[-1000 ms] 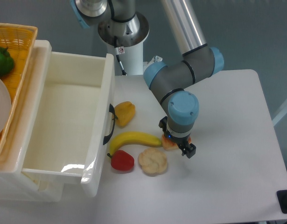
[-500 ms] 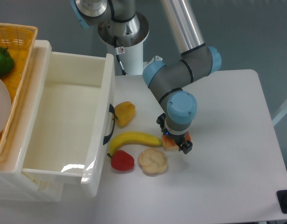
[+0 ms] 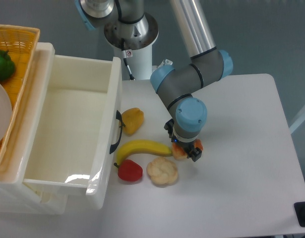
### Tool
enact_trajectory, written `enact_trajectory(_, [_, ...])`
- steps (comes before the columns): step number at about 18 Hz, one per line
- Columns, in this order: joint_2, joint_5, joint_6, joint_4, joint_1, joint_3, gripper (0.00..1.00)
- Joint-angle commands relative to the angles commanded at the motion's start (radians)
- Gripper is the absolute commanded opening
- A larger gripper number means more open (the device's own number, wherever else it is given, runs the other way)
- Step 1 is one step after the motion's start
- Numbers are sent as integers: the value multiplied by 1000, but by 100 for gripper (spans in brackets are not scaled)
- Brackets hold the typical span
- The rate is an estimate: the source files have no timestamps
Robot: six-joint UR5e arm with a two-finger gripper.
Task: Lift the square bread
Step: 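Hold the bread and begin lifting it off the table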
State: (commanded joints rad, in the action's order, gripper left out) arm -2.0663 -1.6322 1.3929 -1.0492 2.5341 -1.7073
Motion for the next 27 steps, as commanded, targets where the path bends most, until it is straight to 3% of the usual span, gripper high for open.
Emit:
enact_trajectory(6, [-6, 0, -3, 3, 2, 6, 95])
enact_trajectory(11, [-17, -2, -5, 5, 6, 12, 85])
enact_trajectory(14, [-14, -2, -2, 3, 9, 14, 65])
enact_trajectory(17, [-11, -6, 2, -2, 14, 31, 13])
enact_trajectory(18, [-11, -8, 2, -3, 14, 41, 0])
enact_trajectory(27, [18, 18, -18, -83, 20, 126, 0])
